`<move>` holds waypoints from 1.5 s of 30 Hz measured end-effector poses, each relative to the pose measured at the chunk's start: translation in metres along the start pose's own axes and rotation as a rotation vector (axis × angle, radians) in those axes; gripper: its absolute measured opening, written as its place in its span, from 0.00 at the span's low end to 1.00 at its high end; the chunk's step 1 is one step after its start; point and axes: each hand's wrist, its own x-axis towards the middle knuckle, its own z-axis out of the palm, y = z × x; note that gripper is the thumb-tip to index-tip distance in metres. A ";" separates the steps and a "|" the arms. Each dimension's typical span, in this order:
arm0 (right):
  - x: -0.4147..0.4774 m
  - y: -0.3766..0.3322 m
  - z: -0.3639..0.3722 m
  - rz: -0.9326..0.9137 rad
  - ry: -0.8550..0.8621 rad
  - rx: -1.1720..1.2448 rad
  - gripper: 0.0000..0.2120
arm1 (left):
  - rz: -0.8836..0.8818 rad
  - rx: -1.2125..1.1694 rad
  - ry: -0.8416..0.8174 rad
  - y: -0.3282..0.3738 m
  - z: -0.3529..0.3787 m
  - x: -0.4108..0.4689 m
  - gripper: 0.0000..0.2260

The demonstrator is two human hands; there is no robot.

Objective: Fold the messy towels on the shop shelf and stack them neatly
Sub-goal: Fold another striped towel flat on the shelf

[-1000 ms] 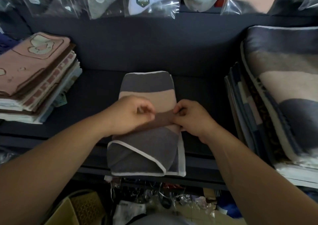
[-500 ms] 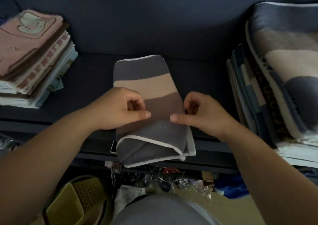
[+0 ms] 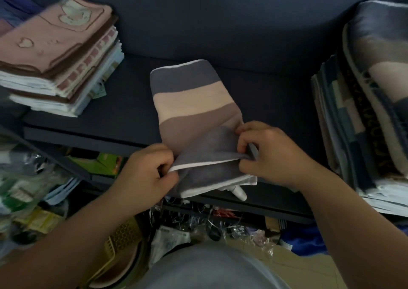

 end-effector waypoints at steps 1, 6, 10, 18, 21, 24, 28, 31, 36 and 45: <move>-0.002 0.002 0.002 0.002 0.028 0.027 0.06 | -0.056 -0.036 0.081 0.002 0.006 -0.007 0.13; -0.010 0.012 0.014 -0.011 0.173 0.122 0.07 | -0.265 -0.254 0.200 0.014 0.031 -0.031 0.09; -0.014 0.017 0.012 0.012 0.192 0.219 0.09 | -0.287 -0.280 0.156 0.014 0.045 -0.038 0.18; -0.030 0.020 0.009 -0.033 0.402 0.001 0.05 | -0.297 -0.251 0.464 0.021 0.037 -0.025 0.15; -0.036 0.021 0.004 -0.003 0.338 0.139 0.07 | -0.034 0.022 0.394 0.028 0.026 -0.019 0.05; -0.039 0.027 0.000 -0.066 0.280 0.173 0.10 | 0.131 0.127 0.232 0.029 0.027 -0.022 0.03; -0.039 0.037 0.000 -0.073 0.244 0.212 0.11 | 0.088 0.121 0.210 0.034 0.020 -0.016 0.11; -0.036 0.040 -0.004 0.052 0.115 0.415 0.12 | 0.042 0.295 0.189 0.034 0.012 0.019 0.15; -0.038 0.032 -0.008 0.062 0.191 0.311 0.09 | -0.151 0.481 -0.367 0.031 0.021 0.084 0.38; -0.047 0.008 -0.040 0.308 -0.164 -0.237 0.10 | -0.184 0.623 -0.590 0.010 0.019 0.113 0.56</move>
